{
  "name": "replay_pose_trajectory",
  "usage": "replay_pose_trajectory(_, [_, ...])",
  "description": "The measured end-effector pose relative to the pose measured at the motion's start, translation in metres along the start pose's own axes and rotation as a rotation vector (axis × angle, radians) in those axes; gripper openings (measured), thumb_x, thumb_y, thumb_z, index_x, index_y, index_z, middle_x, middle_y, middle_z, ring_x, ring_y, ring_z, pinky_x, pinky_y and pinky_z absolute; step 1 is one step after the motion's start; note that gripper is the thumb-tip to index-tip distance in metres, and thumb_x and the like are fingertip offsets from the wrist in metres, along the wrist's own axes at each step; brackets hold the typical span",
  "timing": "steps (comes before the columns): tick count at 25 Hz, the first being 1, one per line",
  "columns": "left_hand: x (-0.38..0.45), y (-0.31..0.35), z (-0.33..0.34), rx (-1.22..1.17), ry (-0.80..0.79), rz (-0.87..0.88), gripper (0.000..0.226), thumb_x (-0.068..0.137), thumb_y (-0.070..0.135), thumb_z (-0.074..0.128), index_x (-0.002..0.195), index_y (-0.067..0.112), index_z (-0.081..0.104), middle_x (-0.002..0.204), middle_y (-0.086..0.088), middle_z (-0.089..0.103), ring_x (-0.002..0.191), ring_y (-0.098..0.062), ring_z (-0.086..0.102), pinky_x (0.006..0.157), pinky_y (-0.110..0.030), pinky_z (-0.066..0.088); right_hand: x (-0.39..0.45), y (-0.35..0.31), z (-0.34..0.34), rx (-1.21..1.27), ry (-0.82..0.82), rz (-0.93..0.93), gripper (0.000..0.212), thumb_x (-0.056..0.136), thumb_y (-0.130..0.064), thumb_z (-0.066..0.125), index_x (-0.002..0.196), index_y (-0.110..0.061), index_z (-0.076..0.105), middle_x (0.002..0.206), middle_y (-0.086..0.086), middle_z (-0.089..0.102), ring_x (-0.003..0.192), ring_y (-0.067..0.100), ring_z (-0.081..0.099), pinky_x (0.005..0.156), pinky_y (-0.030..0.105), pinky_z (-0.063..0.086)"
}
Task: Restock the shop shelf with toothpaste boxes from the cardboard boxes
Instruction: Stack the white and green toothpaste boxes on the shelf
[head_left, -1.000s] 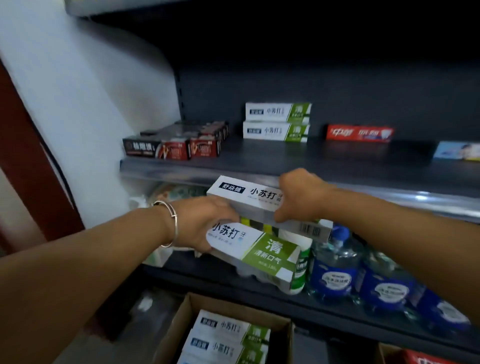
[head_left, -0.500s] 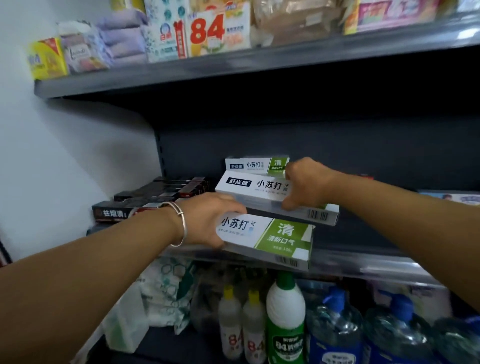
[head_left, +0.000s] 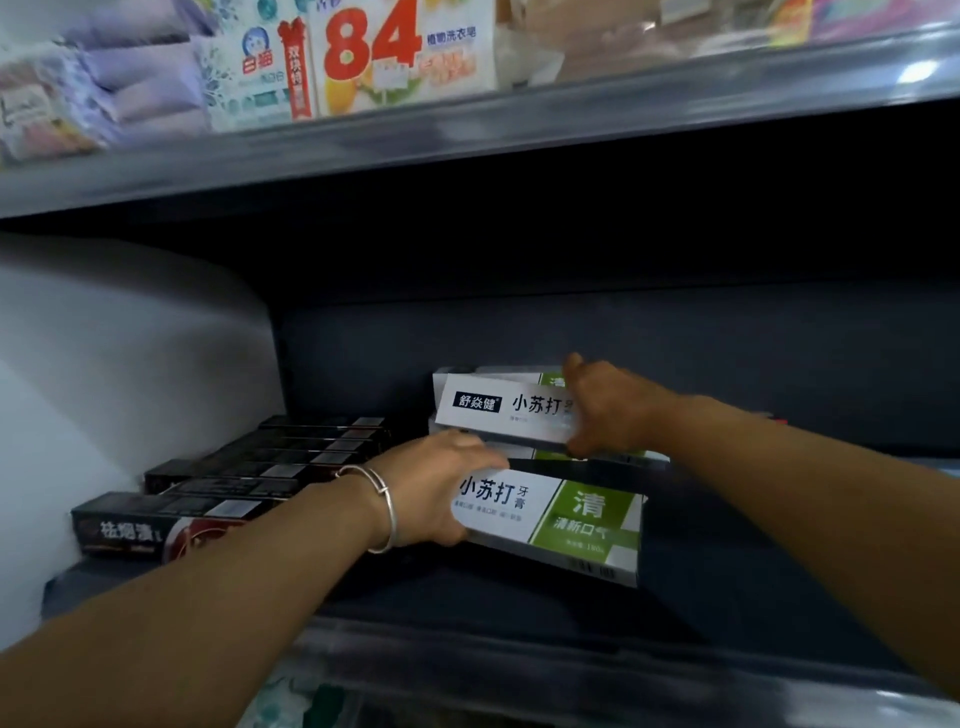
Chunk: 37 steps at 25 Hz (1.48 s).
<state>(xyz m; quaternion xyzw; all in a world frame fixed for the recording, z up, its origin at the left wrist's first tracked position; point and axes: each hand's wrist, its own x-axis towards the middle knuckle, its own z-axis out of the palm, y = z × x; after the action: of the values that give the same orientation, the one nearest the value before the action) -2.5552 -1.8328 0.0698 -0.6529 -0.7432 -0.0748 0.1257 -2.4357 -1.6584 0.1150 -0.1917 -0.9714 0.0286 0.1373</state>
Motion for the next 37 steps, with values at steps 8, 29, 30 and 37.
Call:
replay_pose_trajectory(8, [0.01,-0.033,0.017,-0.004,0.016,0.02,0.047,0.072,0.023,0.07,0.116,0.026,0.054,0.112,0.009,0.053,0.105,-0.006,0.045,0.092,-0.022,0.043,0.051,0.01,0.039,-0.132,-0.042,-0.093,0.072,0.069,-0.026,0.08,0.132,-0.016,0.046,0.132,0.007,0.048,0.12,0.023,0.048,0.096,0.033,0.048])
replay_pose_trajectory(29, [0.016,-0.07,0.039,0.011,0.002,0.05,0.057,0.074,0.025,0.068,0.126,0.031,0.045,0.121,0.013,0.045,0.113,-0.003,0.038,0.1,-0.022,0.039,0.109,0.0,0.101,-0.335,-0.029,-0.184,0.055,0.088,-0.029,0.062,0.139,-0.018,0.044,0.133,0.011,0.047,0.125,0.028,0.041,0.102,0.037,0.042])
replay_pose_trajectory(30, [0.017,-0.07,0.039,0.01,0.0,0.05,0.058,0.074,0.025,0.068,0.127,0.031,0.045,0.121,0.013,0.045,0.113,-0.003,0.038,0.1,-0.022,0.038,0.11,-0.001,0.102,-0.303,-0.048,-0.168,0.053,0.088,-0.027,0.062,0.138,-0.016,0.045,0.132,0.011,0.05,0.123,0.027,0.046,0.1,0.037,0.044])
replay_pose_trajectory(37, [0.017,-0.074,0.044,0.003,-0.012,0.043,0.071,0.078,0.027,0.067,0.141,0.028,0.035,0.135,0.007,0.042,0.125,-0.007,0.035,0.108,-0.021,0.032,0.113,0.002,0.101,-0.291,-0.037,-0.102,0.038,0.09,-0.013,0.059,0.127,-0.008,0.055,0.124,0.015,0.056,0.113,0.028,0.057,0.091,0.032,0.048])
